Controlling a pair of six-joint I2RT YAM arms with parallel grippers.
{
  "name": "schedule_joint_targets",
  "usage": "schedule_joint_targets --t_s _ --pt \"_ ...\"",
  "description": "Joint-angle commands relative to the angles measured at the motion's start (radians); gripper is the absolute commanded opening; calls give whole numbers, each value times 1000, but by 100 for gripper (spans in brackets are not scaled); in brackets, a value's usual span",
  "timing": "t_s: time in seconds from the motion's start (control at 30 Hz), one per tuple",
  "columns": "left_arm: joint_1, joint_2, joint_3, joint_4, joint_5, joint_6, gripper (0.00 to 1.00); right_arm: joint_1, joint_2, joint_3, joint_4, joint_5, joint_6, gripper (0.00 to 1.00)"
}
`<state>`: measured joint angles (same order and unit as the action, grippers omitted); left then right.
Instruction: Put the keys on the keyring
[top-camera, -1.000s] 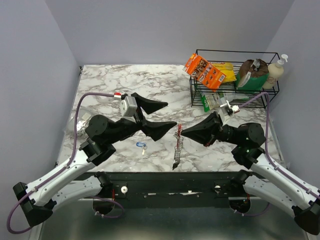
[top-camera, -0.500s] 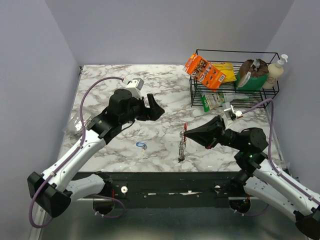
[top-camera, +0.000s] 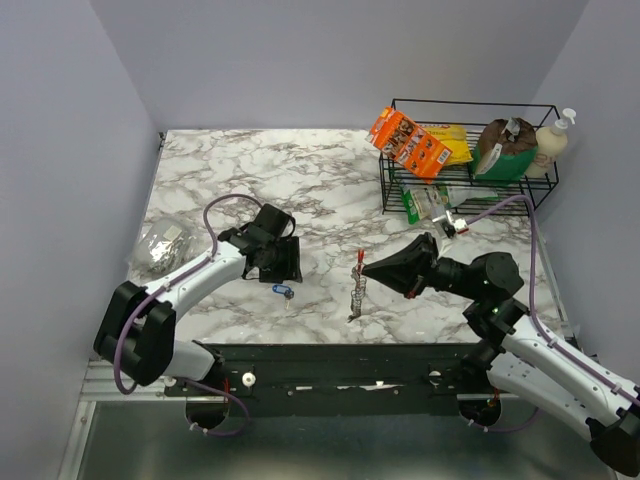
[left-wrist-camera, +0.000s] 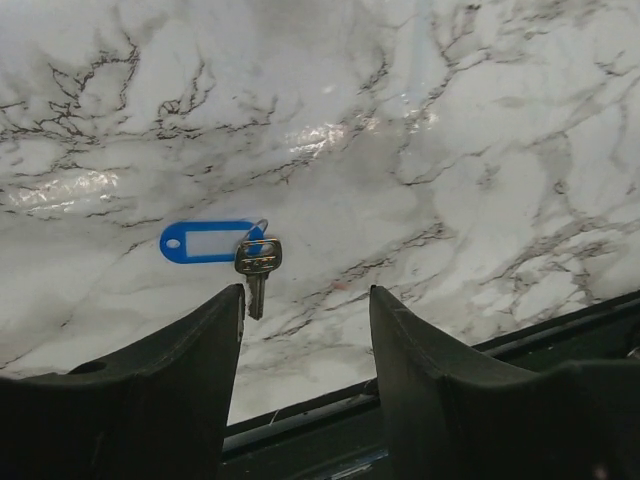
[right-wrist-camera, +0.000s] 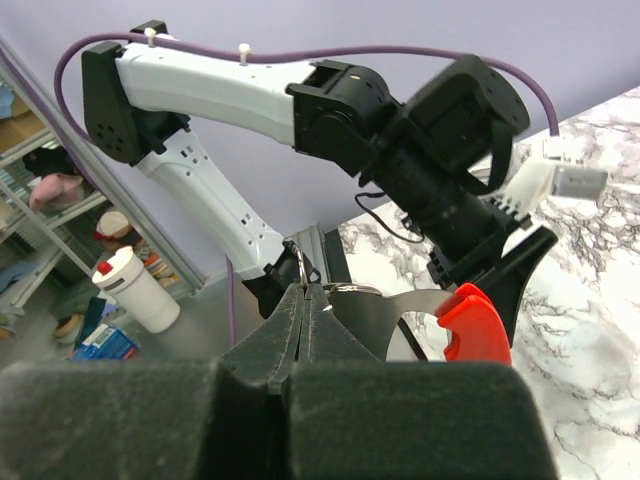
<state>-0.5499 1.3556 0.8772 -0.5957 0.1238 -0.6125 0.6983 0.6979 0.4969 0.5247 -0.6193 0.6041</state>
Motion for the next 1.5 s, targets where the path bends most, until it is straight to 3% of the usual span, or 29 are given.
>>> schedule_joint_targets --t_s 0.0,0.17,0.53,0.77,0.83,0.93,1.27,1.47 --pt "1 56 -4 -1 -23 63 60 -6 -3 -14 17 -7 10 0" --pt "2 132 9 34 -29 76 51 -6 -5 -17 18 -7 11 0" --pt "1 195 -4 82 -52 91 44 -6 -17 -26 12 9 8 0" --pt "1 223 -10 94 -53 99 19 -5 -15 -24 11 4 6 0" --pt "1 231 -9 96 -53 102 17 -6 -17 -24 9 3 5 0" --pt "1 234 -7 94 -56 108 1 -6 -18 -23 5 6 2 1" --pt "1 64 107 -31 -99 175 0 -6 -3 -9 -34 -2 -29 0" --pt "-8 -21 242 -140 -104 229 0 -8 43 66 -179 12 -96 0"
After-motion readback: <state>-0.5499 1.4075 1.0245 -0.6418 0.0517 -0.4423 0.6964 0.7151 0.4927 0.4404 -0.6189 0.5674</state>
